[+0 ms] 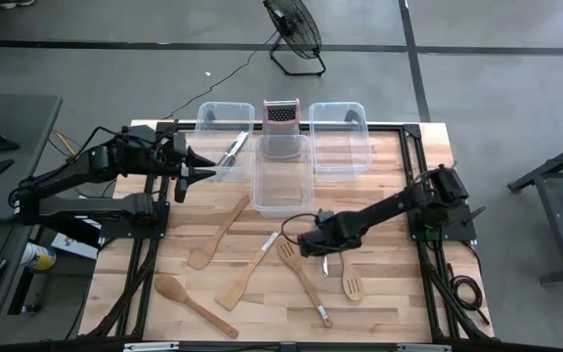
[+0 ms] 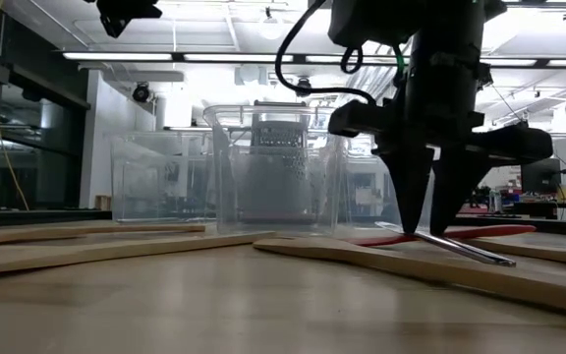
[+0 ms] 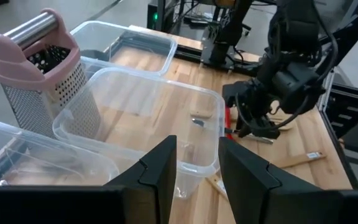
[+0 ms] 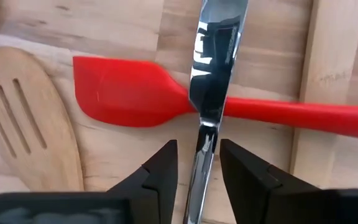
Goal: Pick & Place Kitchen Items
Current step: Put the silver knife into the left transparent bin
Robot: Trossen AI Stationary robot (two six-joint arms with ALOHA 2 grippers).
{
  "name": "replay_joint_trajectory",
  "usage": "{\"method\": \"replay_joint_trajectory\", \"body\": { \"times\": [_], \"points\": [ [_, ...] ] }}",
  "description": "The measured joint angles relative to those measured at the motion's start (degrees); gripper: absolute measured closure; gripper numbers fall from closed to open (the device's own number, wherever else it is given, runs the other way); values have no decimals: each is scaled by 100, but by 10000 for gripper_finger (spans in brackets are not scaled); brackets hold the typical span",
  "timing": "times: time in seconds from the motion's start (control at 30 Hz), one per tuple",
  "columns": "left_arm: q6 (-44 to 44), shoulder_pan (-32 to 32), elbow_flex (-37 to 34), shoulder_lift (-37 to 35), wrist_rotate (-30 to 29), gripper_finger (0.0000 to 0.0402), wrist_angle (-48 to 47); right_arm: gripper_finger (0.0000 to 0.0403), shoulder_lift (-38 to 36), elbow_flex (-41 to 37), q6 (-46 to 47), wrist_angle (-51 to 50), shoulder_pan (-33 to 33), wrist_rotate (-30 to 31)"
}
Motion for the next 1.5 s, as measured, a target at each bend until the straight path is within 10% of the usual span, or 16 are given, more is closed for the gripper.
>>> {"method": "replay_joint_trajectory", "body": {
  "times": [1.5],
  "points": [
    [144,0,0,-68,-26,282,46,369,304,-9,-94,3,-143,-457]
  ]
}}
